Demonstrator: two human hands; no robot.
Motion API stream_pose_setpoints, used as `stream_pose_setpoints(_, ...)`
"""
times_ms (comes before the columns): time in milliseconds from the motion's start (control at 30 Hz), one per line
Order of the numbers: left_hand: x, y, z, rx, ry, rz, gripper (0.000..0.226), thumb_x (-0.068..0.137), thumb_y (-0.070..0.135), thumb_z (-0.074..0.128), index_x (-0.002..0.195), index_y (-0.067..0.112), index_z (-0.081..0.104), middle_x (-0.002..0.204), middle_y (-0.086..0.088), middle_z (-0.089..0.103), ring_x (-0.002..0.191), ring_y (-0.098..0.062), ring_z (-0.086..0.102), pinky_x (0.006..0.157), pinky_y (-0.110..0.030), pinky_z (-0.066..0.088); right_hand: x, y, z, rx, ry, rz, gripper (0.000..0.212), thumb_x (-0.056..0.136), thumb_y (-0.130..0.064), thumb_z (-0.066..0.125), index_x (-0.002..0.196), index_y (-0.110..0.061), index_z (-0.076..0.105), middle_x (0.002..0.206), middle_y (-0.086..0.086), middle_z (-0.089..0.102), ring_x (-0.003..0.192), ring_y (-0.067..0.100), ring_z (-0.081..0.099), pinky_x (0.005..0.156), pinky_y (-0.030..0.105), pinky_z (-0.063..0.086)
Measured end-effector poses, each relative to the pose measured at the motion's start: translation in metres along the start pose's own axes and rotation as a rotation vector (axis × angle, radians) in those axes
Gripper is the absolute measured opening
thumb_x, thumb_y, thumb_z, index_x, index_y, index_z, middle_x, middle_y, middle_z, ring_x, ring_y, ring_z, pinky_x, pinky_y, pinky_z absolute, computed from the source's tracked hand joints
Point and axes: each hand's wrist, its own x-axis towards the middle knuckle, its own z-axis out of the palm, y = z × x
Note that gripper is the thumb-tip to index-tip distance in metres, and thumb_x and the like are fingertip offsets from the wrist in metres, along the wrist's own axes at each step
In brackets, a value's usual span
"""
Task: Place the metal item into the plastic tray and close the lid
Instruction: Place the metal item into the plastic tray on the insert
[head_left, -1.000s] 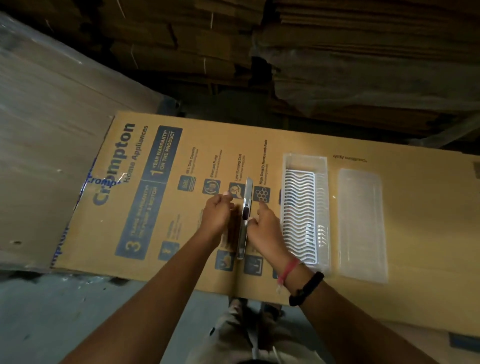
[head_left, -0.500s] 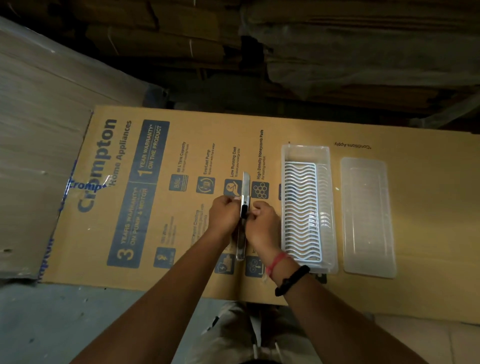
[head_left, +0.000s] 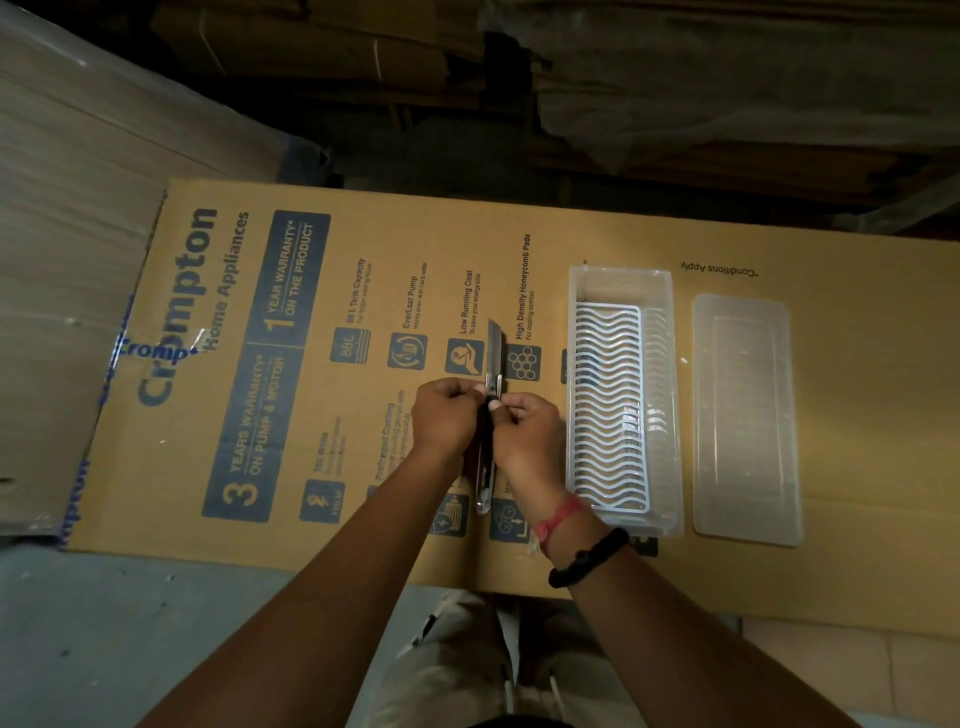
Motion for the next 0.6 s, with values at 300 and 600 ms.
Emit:
stream_pose_setpoints(300,-0.002,0.009,0.002,-0.178,-0.024,-0.002,0.019,0.089,0.007,0.069,0.071,0.012,0.071,0.059,0.0,0.065,0.062,-0.015,0.062,0.069,-0.03,0.053,-0.005,-0.008,-0.004,0.178,0.015,-0.047,0.009,0.09,-0.01,0.064,0.098,-0.01,0.068,0.089,0.007,0.07,0.086,0.022,0.069,0.083,0.038,0.058)
stream_pose_setpoints(600,-0.014,0.044,0.004,-0.295,-0.055,0.089,0.018,0.089,0.011,0.068,0.072,0.009,0.072,0.066,-0.005,0.07,0.059,-0.014,0.065,0.062,-0.028,0.058,-0.005,-0.035,-0.014,0.3,0.02,-0.182,0.014,0.089,-0.009,0.064,0.101,-0.011,0.069,0.085,-0.001,0.071,0.08,0.012,0.07,0.073,0.023,0.056)
